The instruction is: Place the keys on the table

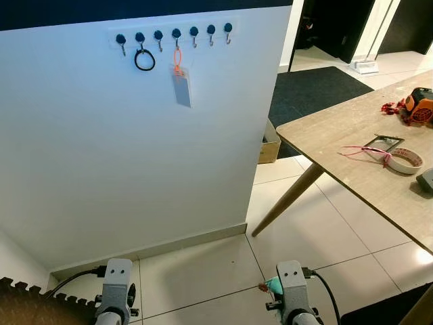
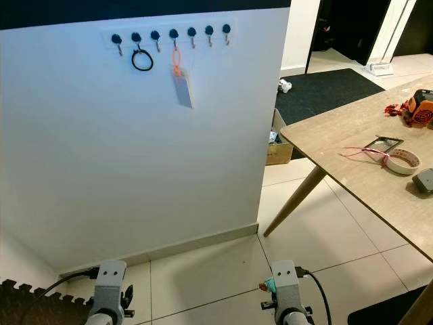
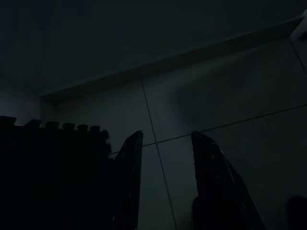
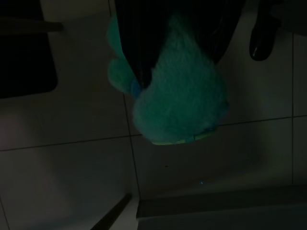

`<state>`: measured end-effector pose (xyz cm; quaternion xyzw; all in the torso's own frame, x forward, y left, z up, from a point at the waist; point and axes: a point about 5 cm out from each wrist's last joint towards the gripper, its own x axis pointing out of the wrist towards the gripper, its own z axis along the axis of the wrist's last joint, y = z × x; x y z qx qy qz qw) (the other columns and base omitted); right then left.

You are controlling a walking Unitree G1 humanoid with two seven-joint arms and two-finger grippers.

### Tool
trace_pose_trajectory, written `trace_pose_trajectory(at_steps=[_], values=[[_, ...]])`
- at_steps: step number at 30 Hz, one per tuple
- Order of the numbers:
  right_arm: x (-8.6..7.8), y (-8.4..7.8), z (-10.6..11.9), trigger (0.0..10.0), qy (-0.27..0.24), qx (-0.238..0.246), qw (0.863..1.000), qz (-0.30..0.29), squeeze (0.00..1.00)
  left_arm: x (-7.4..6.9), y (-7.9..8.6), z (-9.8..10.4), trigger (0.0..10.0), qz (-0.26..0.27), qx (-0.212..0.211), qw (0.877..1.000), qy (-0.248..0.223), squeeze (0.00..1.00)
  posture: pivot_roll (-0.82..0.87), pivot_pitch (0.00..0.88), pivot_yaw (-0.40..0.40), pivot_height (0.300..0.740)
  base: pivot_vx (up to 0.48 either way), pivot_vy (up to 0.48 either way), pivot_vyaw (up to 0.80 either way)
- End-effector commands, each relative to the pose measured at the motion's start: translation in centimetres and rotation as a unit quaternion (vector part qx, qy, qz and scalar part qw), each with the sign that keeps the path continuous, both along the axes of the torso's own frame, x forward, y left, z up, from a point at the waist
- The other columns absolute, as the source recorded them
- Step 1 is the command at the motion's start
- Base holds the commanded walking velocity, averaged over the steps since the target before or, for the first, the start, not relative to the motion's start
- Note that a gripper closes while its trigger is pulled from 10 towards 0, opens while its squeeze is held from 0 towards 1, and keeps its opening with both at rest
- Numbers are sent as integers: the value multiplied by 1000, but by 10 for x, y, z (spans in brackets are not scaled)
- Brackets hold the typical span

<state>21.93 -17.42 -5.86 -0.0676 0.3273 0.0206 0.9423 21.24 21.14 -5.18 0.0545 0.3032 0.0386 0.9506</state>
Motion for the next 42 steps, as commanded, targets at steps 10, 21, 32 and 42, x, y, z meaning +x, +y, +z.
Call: trace_pose_trajectory(at_steps=[10,21,32,42], values=[[-4,-6,-2,10000,2,-4,1000,-5,0,-4,-4,-2,10000,0,-13,1000,-3,0,48,58,31,740,0,0,0],[-4,-6,-1,10000,1,-2,1000,-4,0,-6,-5,-3,10000,1,-16,1000,-3,0,50,65,25,740,0,0,0],[-4,-7,-2,10000,5,-5,1000,-1,0,-7,-7,-4,10000,-4,-14,1000,-3,0,48,71,20,740,0,0,-161],[-4,-7,-1,10000,6,-6,1000,3,0,-8,-7,-5,10000,-2,-13,1000,0,0,49,70,19,740,0,0,-800]])
